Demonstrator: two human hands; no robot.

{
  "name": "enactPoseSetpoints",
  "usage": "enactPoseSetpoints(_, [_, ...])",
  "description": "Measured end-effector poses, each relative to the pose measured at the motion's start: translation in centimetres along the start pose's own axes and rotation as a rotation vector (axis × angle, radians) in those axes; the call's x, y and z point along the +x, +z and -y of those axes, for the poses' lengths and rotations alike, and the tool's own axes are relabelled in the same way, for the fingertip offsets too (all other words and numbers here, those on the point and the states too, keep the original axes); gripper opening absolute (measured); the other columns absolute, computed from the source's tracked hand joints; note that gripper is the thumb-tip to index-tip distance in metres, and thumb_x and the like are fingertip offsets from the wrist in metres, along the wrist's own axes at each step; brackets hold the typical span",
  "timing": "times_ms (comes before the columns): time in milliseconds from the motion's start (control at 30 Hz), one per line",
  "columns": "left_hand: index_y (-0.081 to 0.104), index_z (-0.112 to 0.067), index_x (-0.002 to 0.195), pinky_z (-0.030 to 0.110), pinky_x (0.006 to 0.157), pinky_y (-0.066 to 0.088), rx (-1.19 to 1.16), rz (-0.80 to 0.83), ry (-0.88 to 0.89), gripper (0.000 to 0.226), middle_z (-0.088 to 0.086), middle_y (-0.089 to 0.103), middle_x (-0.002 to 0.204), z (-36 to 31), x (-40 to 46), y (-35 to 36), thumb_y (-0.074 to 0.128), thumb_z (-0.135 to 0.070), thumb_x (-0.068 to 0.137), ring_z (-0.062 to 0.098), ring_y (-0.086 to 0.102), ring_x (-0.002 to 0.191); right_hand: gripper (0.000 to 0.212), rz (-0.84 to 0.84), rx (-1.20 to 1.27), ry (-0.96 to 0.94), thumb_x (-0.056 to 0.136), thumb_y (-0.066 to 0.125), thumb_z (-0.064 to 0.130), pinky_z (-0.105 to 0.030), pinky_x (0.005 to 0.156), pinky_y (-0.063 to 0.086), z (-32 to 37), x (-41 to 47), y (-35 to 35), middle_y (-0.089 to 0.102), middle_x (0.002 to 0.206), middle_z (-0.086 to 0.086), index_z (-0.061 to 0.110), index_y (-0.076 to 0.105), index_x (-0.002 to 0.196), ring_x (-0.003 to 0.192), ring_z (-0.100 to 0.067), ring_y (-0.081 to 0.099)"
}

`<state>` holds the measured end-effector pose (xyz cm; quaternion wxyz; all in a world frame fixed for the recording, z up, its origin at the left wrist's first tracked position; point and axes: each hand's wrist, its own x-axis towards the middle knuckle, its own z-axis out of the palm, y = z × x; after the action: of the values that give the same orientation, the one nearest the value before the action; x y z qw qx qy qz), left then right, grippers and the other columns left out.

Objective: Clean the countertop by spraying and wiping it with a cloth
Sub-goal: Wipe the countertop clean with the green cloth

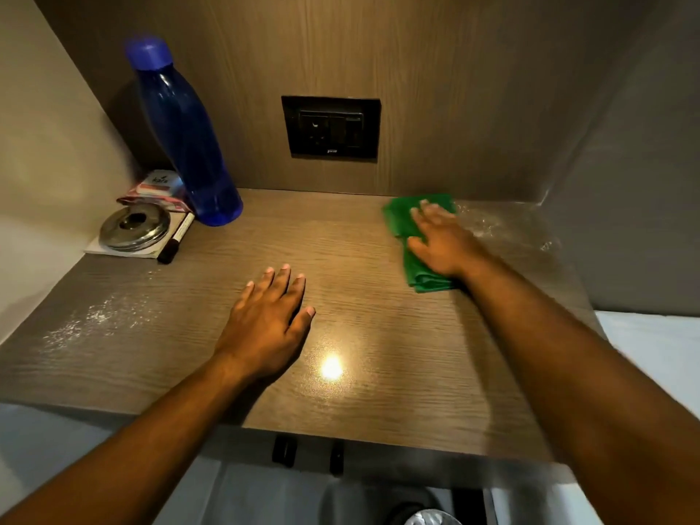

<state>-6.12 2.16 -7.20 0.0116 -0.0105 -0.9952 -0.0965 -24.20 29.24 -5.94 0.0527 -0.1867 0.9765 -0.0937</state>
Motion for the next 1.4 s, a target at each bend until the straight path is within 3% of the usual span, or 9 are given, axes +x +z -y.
enactPoseSetpoints(133, [0.011, -0.027, 0.152, 0.038, 0.118, -0.001, -0.001, 0.003, 0.015, 0.063, -0.002, 0.004, 0.161, 0.1, 0.3, 0.2, 0.016, -0.055, 0.096, 0.014, -0.004, 0.147, 0.075, -0.099, 0.004, 0.457, 0.096, 0.035, 0.05, -0.051, 0.12, 0.02, -9.4, -3.1, -1.7, 0.012, 0.163, -0.018, 0.008, 0.018, 0.155, 0.149, -0.035, 0.014])
enactPoseSetpoints(333, [0.012, -0.025, 0.152, 0.04, 0.118, 0.002, 0.012, -0.006, 0.007, 0.065, 0.001, 0.006, 0.161, -0.2, 0.2, 0.4, 0.013, -0.056, 0.095, 0.018, -0.001, 0.148, 0.077, -0.149, 0.027, 0.789, 0.095, 0.03, 0.046, -0.049, 0.121, 0.007, -4.2, -6.1, -0.4, 0.006, 0.163, -0.023, -0.001, 0.011, 0.154, 0.15, -0.037, 0.008])
enactPoseSetpoints(500, [0.01, -0.025, 0.152, 0.037, 0.118, -0.002, 0.009, -0.002, 0.002, 0.064, -0.001, 0.003, 0.161, -0.2, 0.2, 0.3, 0.013, -0.056, 0.095, 0.015, -0.005, 0.147, 0.079, -0.039, 0.03, 0.237, 0.093, 0.027, 0.05, -0.046, 0.121, 0.0, 8.3, -1.3, 1.9, -0.001, 0.164, -0.017, 0.008, 0.006, 0.156, 0.152, -0.032, -0.001])
enactPoseSetpoints(633, [0.008, -0.027, 0.152, 0.036, 0.117, -0.004, 0.015, 0.015, 0.011, 0.064, -0.003, 0.001, 0.161, 0.1, 0.1, 0.0, 0.013, -0.057, 0.096, 0.013, -0.007, 0.147, 0.074, 0.065, -0.031, -0.121, 0.095, 0.041, 0.05, -0.044, 0.123, 0.009, 5.5, 1.5, 0.0, 0.004, 0.166, -0.007, 0.018, 0.014, 0.157, 0.152, -0.023, 0.006])
enactPoseSetpoints(833, [0.007, -0.027, 0.152, 0.036, 0.118, -0.004, 0.017, 0.019, 0.007, 0.064, -0.003, 0.0, 0.161, 0.1, 0.1, 0.0, 0.014, -0.057, 0.096, 0.013, -0.007, 0.147, 0.072, -0.044, -0.008, 0.317, 0.098, 0.041, 0.045, -0.043, 0.122, 0.012, -9.9, -1.8, -2.5, 0.008, 0.165, -0.014, 0.009, 0.017, 0.156, 0.151, -0.03, 0.01])
enactPoseSetpoints(1033, [0.009, -0.026, 0.152, 0.041, 0.119, 0.002, 0.016, 0.031, 0.002, 0.064, -0.001, 0.004, 0.162, -0.2, 0.3, -0.1, 0.014, -0.056, 0.095, 0.017, -0.003, 0.148, 0.074, -0.075, -0.008, 0.552, 0.097, 0.034, 0.046, -0.05, 0.121, 0.014, -7.3, -8.0, -1.6, 0.006, 0.164, -0.019, 0.004, 0.014, 0.155, 0.151, -0.034, 0.009])
enactPoseSetpoints(1133, [0.017, -0.023, 0.151, 0.046, 0.118, 0.008, 0.017, 0.019, 0.003, 0.064, 0.004, 0.011, 0.161, 0.0, 0.4, -0.4, 0.019, -0.055, 0.096, 0.023, 0.006, 0.148, 0.078, -0.05, 0.012, 0.45, 0.095, 0.034, 0.05, -0.044, 0.123, 0.003, 1.2, -10.9, 0.3, 0.004, 0.164, -0.017, 0.006, 0.012, 0.155, 0.152, -0.03, 0.004])
enactPoseSetpoints(1233, [0.019, -0.02, 0.15, 0.049, 0.117, 0.011, 0.042, 0.026, 0.017, 0.063, 0.008, 0.014, 0.16, -0.1, 0.2, -0.1, 0.02, -0.054, 0.097, 0.027, 0.01, 0.147, 0.08, -0.016, 0.03, 0.08, 0.089, 0.03, 0.053, -0.044, 0.122, 0.001, 8.3, -15.3, 2.8, 0.006, 0.165, -0.013, 0.011, 0.015, 0.156, 0.152, -0.026, 0.003])
enactPoseSetpoints(1400, [0.015, -0.021, 0.151, 0.046, 0.117, 0.009, 0.069, 0.022, -0.004, 0.063, 0.006, 0.012, 0.16, -0.7, -0.2, -0.1, 0.018, -0.054, 0.097, 0.025, 0.008, 0.147, 0.078, -0.024, 0.015, 0.043, 0.09, 0.032, 0.057, -0.04, 0.12, 0.006, 2.6, -21.4, 1.9, 0.002, 0.166, -0.003, 0.02, 0.013, 0.156, 0.152, -0.019, 0.003])
